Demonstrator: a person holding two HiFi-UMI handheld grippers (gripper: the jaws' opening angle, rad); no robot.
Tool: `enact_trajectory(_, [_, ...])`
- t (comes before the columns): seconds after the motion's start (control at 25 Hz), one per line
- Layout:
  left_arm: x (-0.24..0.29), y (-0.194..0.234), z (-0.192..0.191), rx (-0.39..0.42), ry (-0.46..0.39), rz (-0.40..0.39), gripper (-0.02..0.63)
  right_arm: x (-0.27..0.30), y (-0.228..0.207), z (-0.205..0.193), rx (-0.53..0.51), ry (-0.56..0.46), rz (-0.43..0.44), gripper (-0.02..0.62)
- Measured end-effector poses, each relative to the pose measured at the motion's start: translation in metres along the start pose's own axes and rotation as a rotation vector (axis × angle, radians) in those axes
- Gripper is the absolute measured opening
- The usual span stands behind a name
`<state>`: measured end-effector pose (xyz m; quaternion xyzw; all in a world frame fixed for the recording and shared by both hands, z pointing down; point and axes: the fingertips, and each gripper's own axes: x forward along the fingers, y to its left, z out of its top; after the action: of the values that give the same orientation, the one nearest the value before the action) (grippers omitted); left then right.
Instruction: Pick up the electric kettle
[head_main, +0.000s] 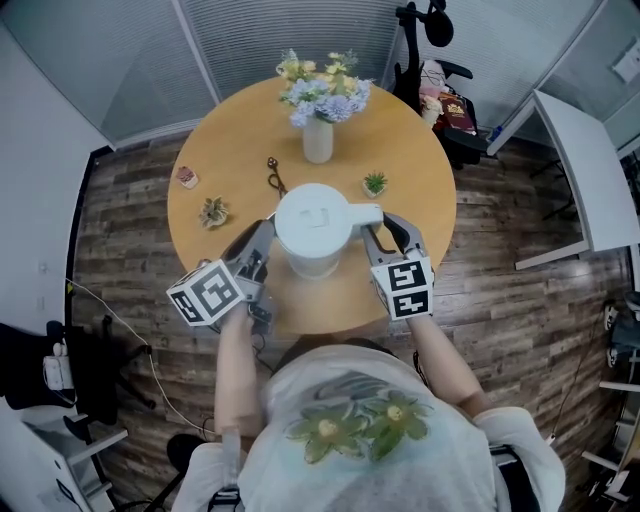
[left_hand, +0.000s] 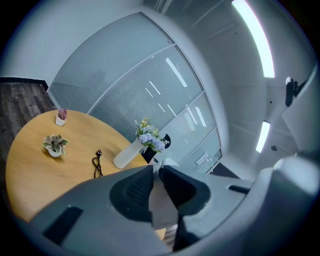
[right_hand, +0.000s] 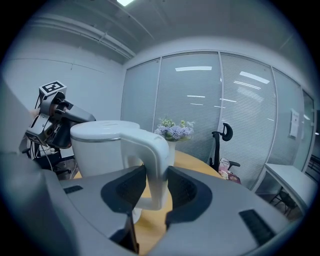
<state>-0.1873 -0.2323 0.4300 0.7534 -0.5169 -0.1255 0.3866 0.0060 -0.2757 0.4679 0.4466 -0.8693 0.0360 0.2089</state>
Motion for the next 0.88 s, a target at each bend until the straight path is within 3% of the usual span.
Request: enact_trajectory(0.88, [-0.011, -0.035, 0.036, -0.001, -0.110, -0.024, 0.069, -0.014, -0.005, 0.045, 0.018, -0.093, 0.012, 0.147])
